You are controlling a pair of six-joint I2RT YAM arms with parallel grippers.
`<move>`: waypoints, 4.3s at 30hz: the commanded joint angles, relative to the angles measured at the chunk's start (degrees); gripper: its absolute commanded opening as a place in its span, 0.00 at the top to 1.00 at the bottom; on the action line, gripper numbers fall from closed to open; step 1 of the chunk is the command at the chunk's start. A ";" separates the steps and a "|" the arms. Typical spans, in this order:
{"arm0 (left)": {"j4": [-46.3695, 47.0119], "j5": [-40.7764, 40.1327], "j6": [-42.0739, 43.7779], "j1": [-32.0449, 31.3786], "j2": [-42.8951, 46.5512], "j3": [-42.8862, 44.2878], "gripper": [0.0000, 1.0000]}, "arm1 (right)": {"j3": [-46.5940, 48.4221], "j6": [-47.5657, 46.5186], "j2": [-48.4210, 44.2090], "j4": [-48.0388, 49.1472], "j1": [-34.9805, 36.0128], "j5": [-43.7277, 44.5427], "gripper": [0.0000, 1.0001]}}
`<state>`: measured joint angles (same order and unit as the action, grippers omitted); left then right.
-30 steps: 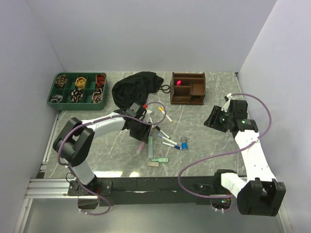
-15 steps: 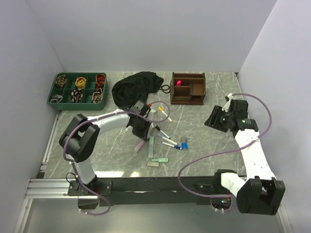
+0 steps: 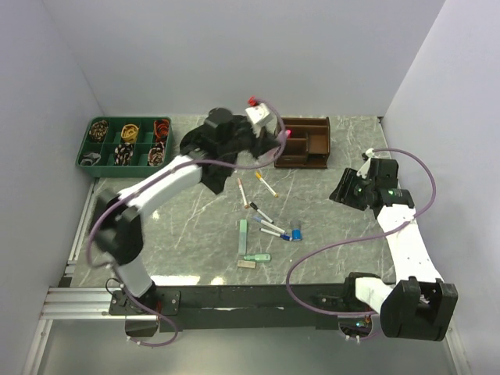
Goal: Sort the stationery into containers
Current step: Place the stationery in the storage box, then pick up the stationery from the center of the board.
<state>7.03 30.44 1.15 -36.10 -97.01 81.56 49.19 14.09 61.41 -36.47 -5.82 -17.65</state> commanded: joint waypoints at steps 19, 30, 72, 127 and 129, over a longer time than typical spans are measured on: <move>31.03 -0.82 2.28 -2.05 -45.02 41.49 0.99 | 4.42 -3.37 5.91 1.49 -1.03 2.18 0.43; 31.21 -0.12 2.89 -0.12 -50.99 45.18 0.99 | 8.99 -3.72 10.40 2.02 -1.03 3.41 0.43; -32.60 -19.28 -29.34 -3.72 19.94 -25.83 0.41 | 0.82 4.55 -1.02 -0.88 -1.03 -3.71 0.44; -46.16 -11.29 -16.01 -8.03 -6.62 8.79 0.99 | -3.22 7.36 -3.23 -1.68 -6.48 -6.35 0.43; -31.52 -9.09 -10.48 -8.02 -4.33 8.19 0.99 | -3.40 7.01 -2.96 -1.15 -7.18 -5.73 0.43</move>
<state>-37.54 14.13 -19.42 -43.94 -107.44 87.37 43.20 22.72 58.15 -38.61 -11.64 -24.97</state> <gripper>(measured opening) 0.235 0.567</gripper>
